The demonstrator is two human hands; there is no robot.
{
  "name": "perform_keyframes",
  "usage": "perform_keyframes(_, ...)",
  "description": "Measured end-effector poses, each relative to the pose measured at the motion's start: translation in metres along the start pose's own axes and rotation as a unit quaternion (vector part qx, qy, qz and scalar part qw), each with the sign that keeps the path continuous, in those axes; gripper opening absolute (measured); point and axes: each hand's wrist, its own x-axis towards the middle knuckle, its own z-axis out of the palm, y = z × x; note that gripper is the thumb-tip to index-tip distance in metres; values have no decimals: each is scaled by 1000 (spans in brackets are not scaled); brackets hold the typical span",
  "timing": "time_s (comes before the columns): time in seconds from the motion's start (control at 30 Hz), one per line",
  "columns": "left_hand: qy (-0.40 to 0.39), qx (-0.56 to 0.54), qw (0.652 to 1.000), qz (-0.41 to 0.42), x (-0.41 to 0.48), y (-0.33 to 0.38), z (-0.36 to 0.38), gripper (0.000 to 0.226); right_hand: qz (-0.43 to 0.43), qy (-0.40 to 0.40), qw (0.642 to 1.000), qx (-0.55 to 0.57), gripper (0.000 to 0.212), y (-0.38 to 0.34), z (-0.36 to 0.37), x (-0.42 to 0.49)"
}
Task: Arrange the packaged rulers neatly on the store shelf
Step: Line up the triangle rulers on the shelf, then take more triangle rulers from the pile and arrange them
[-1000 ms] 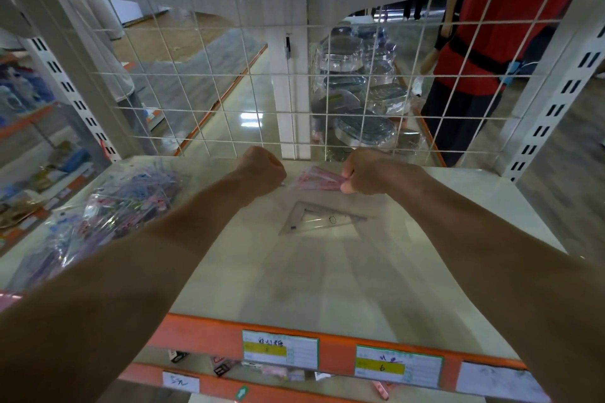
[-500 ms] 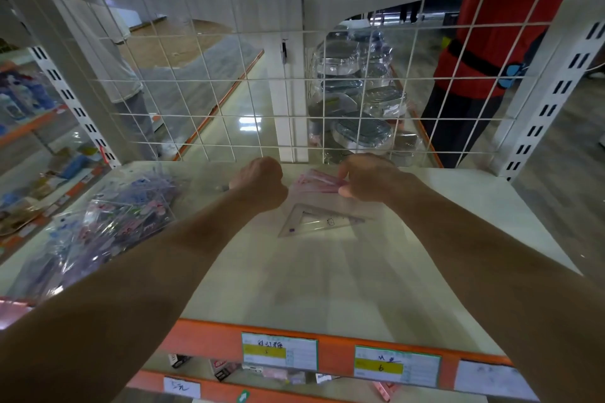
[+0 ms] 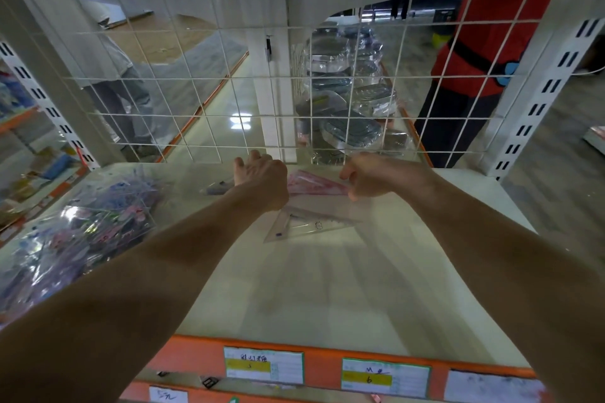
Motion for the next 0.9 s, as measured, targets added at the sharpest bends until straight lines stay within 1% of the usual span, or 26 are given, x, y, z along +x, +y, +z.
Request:
perform_keyframes(0.07, 2, 1, 1000, 2, 1, 1, 0, 16, -13, 28, 999, 9, 37, 1, 4, 3)
perform_keyframes(0.13, 3, -1, 1000, 5, 2, 2, 1, 17, -8, 64, 997, 47, 26, 2, 11, 7)
perform_keyframes(0.27, 5, -27, 1000, 3, 4, -3, 3, 25, 5, 72, 995, 65, 12, 3, 9, 9)
perform_keyframes(0.43, 44, -68, 997, -14, 2, -24, -14, 27, -14, 114, 988, 106, 22, 2, -23, -7)
perform_keyframes(0.5, 58, -80, 995, -28, -3, -36, -22, 28, -37, 118, 986, 113, 27, -10, -34, -17)
perform_keyframes(0.6, 72, -112, 991, -32, -17, -60, -29, 28, -72, 118, 985, 101, 25, -38, -42, -26)
perform_keyframes(0.67, 71, -141, 987, -32, -31, -80, -31, 30, -90, 114, 985, 93, 24, -59, -42, -26)
perform_keyframes(0.8, 53, -179, 981, -49, -60, -131, -31, 31, -101, 120, 982, 105, 25, -109, -36, -23)
perform_keyframes(0.9, 36, -174, 981, -76, -84, -175, -31, 31, -125, 114, 980, 103, 23, -152, -29, -20)
